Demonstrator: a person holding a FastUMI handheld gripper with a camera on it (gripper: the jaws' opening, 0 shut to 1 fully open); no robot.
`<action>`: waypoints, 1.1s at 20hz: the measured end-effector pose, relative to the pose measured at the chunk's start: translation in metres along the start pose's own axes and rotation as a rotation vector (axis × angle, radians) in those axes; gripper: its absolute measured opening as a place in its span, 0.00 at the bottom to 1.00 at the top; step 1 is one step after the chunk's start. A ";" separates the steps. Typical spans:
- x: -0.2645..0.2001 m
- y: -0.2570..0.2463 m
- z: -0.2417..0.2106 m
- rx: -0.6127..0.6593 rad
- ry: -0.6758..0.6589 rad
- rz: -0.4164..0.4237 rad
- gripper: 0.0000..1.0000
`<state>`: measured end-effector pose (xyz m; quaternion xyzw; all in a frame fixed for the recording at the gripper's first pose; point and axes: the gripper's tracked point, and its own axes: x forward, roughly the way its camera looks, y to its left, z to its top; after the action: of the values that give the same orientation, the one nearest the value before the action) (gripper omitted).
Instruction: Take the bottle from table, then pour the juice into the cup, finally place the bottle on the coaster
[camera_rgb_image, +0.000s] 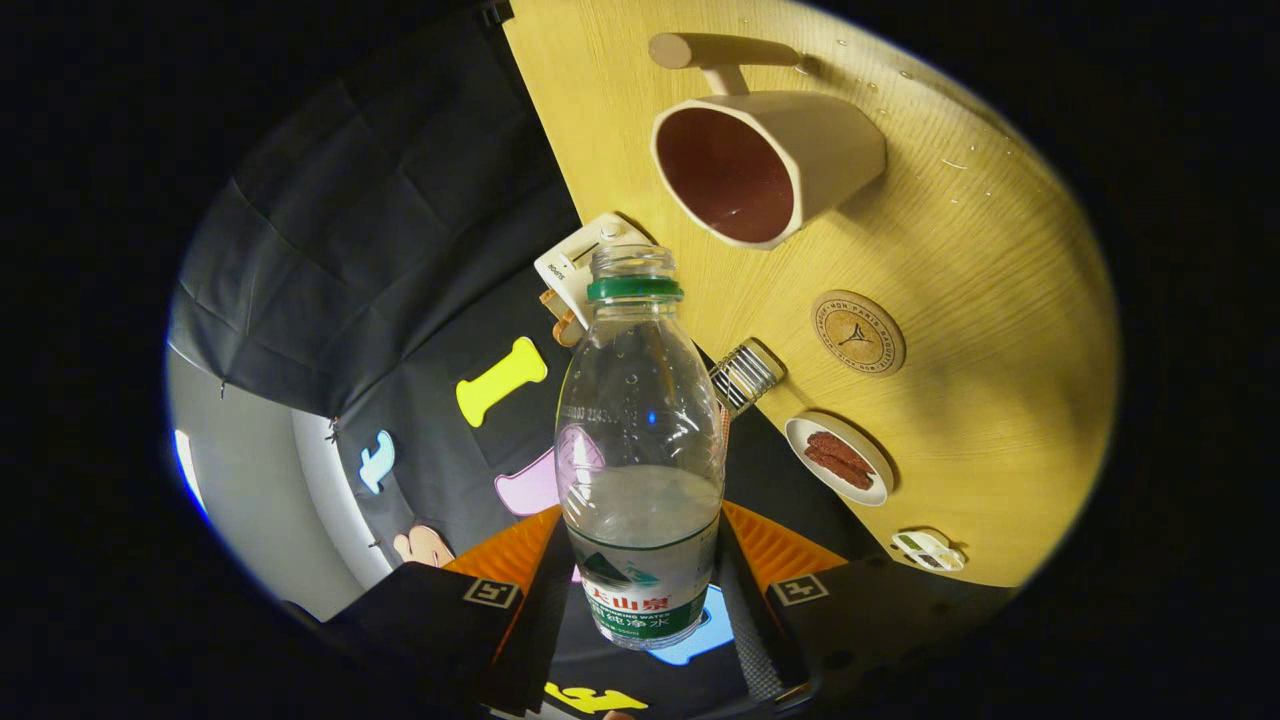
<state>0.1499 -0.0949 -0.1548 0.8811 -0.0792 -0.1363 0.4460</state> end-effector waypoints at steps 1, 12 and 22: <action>0.001 -0.001 0.000 -0.005 -0.008 0.007 0.76; 0.000 0.000 0.004 -0.131 -0.088 0.081 0.75; -0.015 -0.008 0.000 -0.893 -0.037 0.023 0.76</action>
<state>0.1357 -0.0862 -0.1586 0.5984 -0.0305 -0.1680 0.7828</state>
